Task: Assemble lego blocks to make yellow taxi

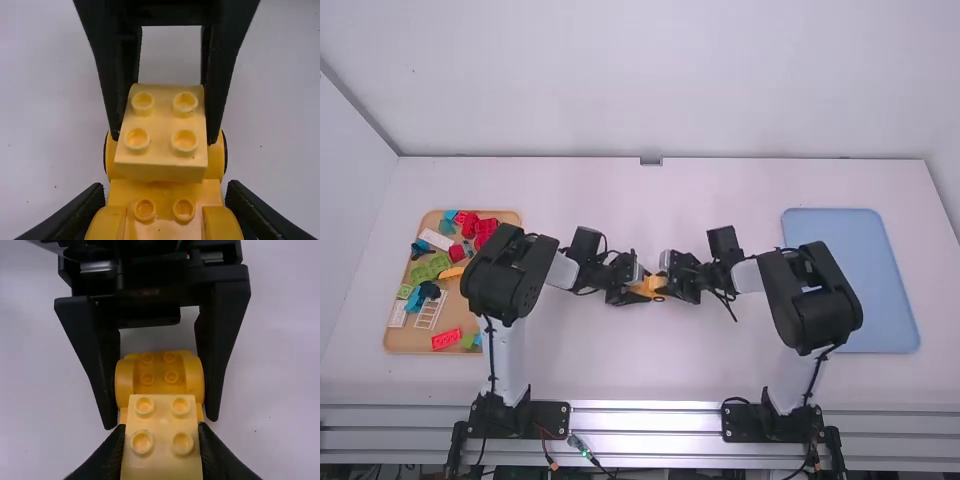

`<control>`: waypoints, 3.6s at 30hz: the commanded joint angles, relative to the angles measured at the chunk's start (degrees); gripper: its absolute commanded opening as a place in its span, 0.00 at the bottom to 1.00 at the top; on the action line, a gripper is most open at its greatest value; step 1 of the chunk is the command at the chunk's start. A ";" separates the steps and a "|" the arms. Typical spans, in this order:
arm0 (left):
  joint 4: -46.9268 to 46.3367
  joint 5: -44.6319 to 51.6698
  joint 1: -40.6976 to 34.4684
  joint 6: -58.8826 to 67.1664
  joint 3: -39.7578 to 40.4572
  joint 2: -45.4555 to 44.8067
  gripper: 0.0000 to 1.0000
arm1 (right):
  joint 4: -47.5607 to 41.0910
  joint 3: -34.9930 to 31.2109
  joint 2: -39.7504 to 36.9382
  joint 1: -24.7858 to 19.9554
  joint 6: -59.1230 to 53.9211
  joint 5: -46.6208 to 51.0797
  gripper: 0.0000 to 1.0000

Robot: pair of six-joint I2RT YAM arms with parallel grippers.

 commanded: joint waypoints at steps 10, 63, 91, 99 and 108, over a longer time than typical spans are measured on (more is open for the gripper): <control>-0.48 0.17 -0.33 -0.22 0.04 0.79 0.57 | 0.92 1.38 -1.49 -4.74 0.66 -11.52 0.62; -1.53 -0.28 -0.28 -0.22 0.04 0.79 0.55 | -5.09 3.28 -0.09 -1.40 -1.60 2.54 0.20; -1.55 -0.28 -0.28 -0.20 0.17 0.79 0.50 | -6.93 3.28 -4.98 1.97 1.81 3.67 0.00; -1.55 -0.26 -0.26 -0.22 0.42 0.79 0.49 | -11.02 3.28 -4.98 2.58 1.86 11.26 0.00; -1.66 -0.26 -0.28 -0.22 0.42 0.79 0.47 | -13.55 3.21 -4.07 2.14 0.28 14.01 0.00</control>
